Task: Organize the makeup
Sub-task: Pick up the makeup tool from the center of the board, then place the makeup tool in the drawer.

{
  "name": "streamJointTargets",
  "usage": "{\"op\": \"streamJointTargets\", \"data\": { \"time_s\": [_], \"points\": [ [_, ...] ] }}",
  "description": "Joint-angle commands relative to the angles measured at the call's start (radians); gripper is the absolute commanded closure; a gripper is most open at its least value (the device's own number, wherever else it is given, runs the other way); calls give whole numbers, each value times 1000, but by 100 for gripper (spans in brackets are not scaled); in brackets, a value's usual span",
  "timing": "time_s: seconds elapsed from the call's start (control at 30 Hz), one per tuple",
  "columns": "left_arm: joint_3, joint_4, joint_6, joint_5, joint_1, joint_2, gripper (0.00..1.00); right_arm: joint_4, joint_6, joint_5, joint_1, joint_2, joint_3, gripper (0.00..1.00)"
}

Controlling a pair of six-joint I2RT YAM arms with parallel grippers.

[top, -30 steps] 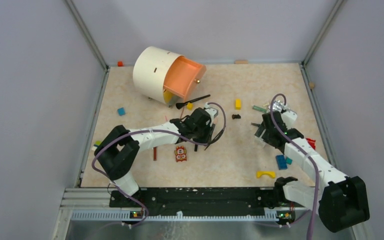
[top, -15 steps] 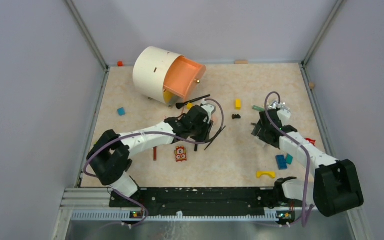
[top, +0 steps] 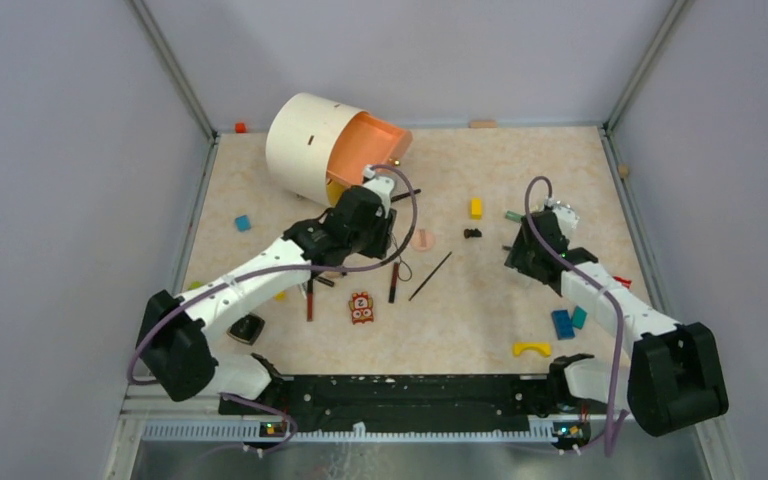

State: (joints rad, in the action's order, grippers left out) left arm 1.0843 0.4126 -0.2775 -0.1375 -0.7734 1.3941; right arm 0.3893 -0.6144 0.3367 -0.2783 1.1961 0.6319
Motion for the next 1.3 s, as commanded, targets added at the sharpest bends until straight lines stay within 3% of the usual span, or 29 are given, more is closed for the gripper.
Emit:
{"op": "streamJointTargets", "data": {
  "time_s": [0.0, 0.13, 0.2, 0.37, 0.5, 0.7, 0.93, 1.03, 1.27],
  "points": [
    [124, 147, -1, -73, 34, -90, 54, -120, 92, -76, 8, -76, 154, 88],
    [168, 201, 33, -230, 41, -187, 49, -306, 102, -291, 3, -23, 266, 90],
    [111, 156, 60, -312, 80, -250, 47, -413, 88, -444, 1, 39, 332, 92],
    [11, 126, 53, -188, 339, -356, 42, -522, 195, -579, -88, 236, 635, 93],
    [-61, 103, 49, -215, 405, -410, 39, -463, 362, -647, -173, 402, 902, 93],
    [-129, 60, 47, -236, 456, -432, 39, -321, 498, -859, -190, 663, 1259, 94],
    [-149, 46, 43, -166, 530, -435, 42, -27, 736, -875, -236, 923, 1673, 97],
    [-151, 48, 45, -166, 537, -437, 42, -14, 769, -858, -254, 978, 1751, 97],
    [-156, 42, 52, -142, 551, -439, 41, -32, 831, -813, -292, 991, 1736, 100]
  ]
}}
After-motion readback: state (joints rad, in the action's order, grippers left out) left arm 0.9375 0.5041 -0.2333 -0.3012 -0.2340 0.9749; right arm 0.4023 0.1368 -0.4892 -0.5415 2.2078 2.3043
